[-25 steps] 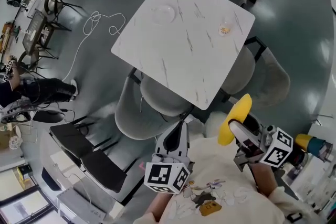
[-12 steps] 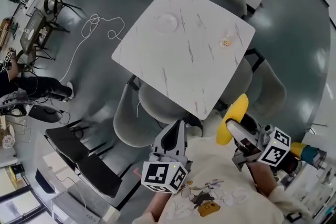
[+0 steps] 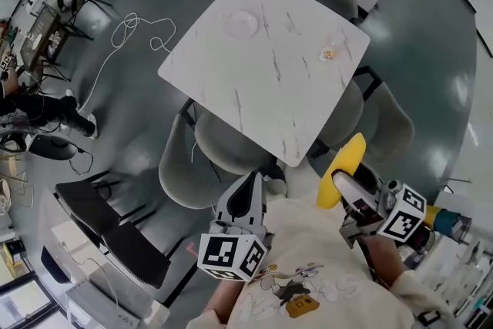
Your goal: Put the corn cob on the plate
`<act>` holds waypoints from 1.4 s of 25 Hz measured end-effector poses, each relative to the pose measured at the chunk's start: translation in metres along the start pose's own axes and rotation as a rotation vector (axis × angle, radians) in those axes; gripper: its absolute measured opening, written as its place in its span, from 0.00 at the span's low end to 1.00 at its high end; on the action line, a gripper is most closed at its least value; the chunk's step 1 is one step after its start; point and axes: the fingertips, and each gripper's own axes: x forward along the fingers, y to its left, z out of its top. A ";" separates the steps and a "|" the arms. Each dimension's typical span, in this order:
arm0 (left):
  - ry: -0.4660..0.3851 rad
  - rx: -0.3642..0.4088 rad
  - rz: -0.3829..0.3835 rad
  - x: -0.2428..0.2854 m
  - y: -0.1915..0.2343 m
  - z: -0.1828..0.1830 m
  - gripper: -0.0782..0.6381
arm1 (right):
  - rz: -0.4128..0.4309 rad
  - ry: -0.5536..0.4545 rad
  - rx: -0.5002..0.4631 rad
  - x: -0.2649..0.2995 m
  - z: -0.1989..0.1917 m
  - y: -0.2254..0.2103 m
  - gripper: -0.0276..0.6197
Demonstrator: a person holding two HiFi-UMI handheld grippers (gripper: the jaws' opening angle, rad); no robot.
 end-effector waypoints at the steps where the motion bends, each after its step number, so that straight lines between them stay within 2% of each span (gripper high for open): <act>1: -0.005 0.003 0.002 -0.001 0.001 0.002 0.12 | 0.002 0.001 -0.006 0.000 0.002 0.001 0.42; 10: -0.032 -0.020 0.051 0.003 0.010 0.011 0.12 | 0.026 0.065 -0.034 0.027 0.012 -0.008 0.42; 27: -0.056 -0.062 0.179 0.069 0.018 0.045 0.12 | 0.134 0.229 -0.038 0.099 0.062 -0.043 0.42; 35: -0.036 -0.075 0.236 0.099 0.029 0.052 0.12 | 0.183 0.282 -0.051 0.139 0.082 -0.064 0.42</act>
